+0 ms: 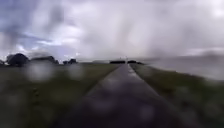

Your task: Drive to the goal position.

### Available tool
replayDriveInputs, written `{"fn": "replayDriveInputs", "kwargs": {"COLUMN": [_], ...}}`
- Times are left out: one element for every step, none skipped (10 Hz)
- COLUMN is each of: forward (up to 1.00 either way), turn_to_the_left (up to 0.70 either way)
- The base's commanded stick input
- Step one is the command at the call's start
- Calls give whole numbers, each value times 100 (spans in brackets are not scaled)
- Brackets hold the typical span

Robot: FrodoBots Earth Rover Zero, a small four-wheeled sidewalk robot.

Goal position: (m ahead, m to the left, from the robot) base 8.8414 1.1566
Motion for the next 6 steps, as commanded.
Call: {"fn": "replayDriveInputs", "kwargs": {"forward": [70, 70, 70, 70, 70, 70], "turn_to_the_left": [-6, 0, 0, 0, 0, 0]}}
